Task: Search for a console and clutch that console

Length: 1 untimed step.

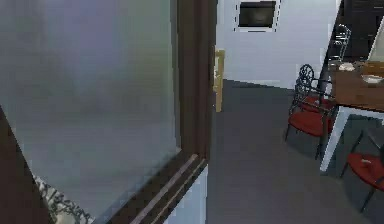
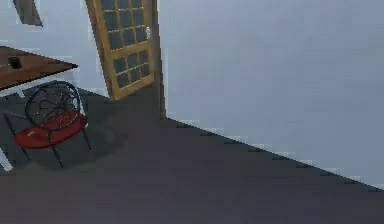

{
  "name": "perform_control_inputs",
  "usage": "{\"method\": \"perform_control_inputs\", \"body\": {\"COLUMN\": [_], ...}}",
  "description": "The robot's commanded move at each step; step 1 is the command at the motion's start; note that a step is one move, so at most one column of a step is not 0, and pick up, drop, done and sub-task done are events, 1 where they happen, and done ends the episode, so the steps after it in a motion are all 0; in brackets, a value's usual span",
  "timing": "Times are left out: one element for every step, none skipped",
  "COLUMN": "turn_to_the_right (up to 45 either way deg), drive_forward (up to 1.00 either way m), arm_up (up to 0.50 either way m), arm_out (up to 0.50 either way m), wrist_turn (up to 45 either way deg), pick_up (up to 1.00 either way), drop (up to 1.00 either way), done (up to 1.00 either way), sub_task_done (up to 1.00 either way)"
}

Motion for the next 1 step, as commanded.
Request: {"method": "perform_control_inputs", "body": {"turn_to_the_right": [45.0], "drive_forward": [0.0], "arm_up": [0.0], "arm_out": [0.0], "wrist_turn": [0.0], "pick_up": [0.0], "drop": [0.0], "done": [0.0], "sub_task_done": [0.0]}}
